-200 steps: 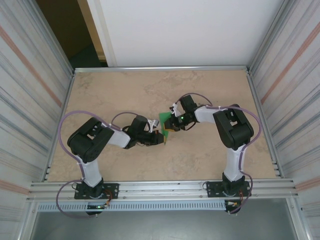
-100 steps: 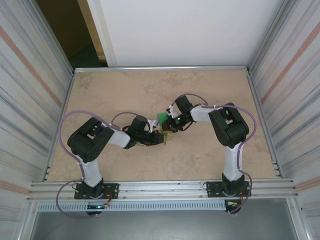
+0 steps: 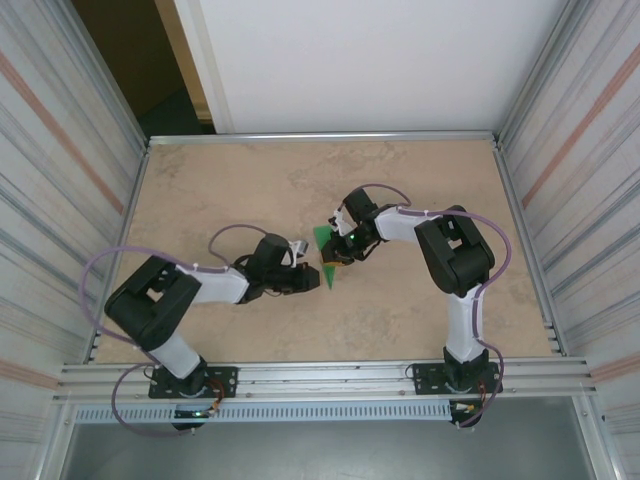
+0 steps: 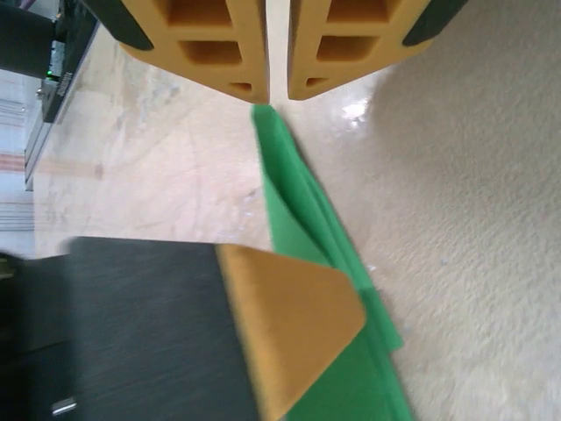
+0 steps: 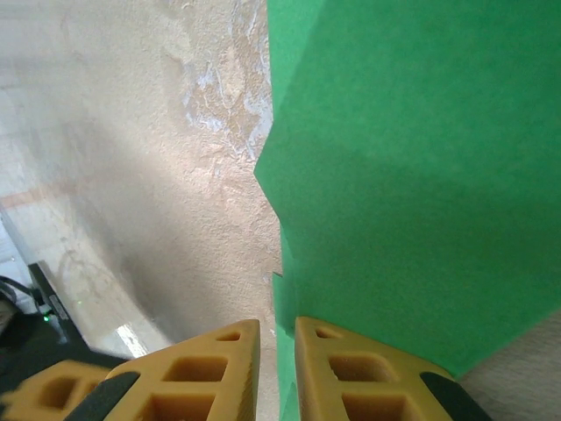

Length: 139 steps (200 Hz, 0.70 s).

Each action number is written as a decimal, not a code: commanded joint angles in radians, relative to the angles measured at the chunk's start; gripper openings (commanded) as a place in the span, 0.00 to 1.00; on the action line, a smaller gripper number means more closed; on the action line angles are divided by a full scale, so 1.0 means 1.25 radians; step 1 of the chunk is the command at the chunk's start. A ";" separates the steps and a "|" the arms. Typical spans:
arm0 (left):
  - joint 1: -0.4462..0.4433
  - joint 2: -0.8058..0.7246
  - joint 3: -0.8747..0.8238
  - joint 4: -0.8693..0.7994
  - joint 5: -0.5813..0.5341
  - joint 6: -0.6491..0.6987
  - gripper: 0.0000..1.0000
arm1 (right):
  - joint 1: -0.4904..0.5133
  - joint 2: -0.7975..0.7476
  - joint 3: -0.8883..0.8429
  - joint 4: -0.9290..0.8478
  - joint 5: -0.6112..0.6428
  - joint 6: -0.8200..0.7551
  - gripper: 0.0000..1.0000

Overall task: Fold a paper plane with a square sheet of paper (pick it up from the middle)
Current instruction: Fold the wing for the fifth time at the center of the table.

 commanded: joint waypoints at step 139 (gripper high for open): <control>-0.055 0.141 0.095 0.031 -0.055 -0.002 0.00 | 0.001 0.031 0.002 -0.049 0.066 0.044 0.15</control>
